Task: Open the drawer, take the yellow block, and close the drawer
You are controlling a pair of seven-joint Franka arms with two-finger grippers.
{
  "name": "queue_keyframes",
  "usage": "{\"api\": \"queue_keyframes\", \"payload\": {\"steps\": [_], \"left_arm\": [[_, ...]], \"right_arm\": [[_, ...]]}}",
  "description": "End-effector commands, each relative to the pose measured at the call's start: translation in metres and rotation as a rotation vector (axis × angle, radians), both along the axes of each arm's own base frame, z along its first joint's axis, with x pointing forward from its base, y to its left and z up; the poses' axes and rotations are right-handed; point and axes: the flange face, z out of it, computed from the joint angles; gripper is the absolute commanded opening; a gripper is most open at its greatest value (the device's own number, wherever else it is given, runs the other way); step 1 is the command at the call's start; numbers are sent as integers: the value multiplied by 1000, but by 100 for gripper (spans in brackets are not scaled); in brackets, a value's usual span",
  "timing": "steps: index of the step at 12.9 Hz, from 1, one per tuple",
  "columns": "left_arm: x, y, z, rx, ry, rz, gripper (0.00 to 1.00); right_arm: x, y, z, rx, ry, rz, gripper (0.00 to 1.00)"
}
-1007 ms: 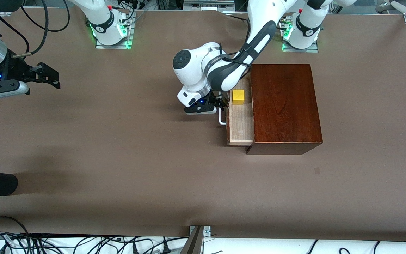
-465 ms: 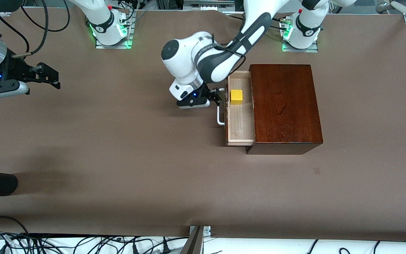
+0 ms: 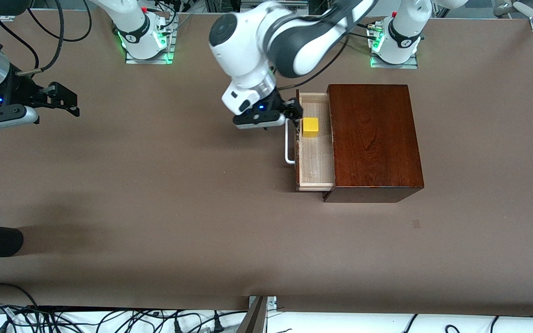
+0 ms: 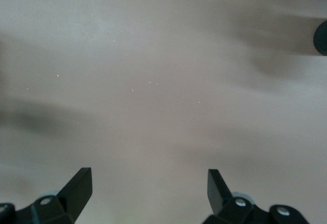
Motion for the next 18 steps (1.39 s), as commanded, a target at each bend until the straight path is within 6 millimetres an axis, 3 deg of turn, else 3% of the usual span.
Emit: {"api": "queue_keyframes", "payload": {"steps": [1, 2, 4, 7, 8, 10, 12, 13, 14, 15, 16, 18], "left_arm": [[56, 113, 68, -97, 49, 170, 100], [75, 157, 85, -151, 72, 217, 100], [100, 229, 108, -246, 113, 239, 100], [132, 327, 117, -291, 145, 123, 100], [135, 357, 126, -308, 139, 115, 100], [141, 407, 131, -336, 147, 62, 100], [129, 434, 137, -339, 156, 4, 100], [118, 451, 140, -313, 153, 11, 100], [108, 459, 133, -291, 164, 3, 100], [100, 461, 133, -279, 140, -24, 100], [91, 461, 126, -280, 131, -33, 100], [61, 464, 130, -299, 100, -28, 100]], "right_arm": [[-5, 11, 8, -6, -2, 27, 100], [-6, 14, 9, -5, -3, 33, 100], [-8, 38, 12, -2, -9, 77, 100], [-15, 100, 5, -20, 0, 214, 100], [-17, 115, -9, -28, 48, 248, 100], [-35, 156, -14, -24, 94, 317, 100], [-56, 213, -11, -19, 59, 427, 100], [-58, 245, -34, -23, 75, 479, 100], [-66, 275, -44, -20, 76, 538, 100], [-79, 307, -43, -15, 48, 598, 100], [-90, 340, -55, -8, 35, 652, 100], [-118, 407, -67, 7, -18, 764, 100]]}}
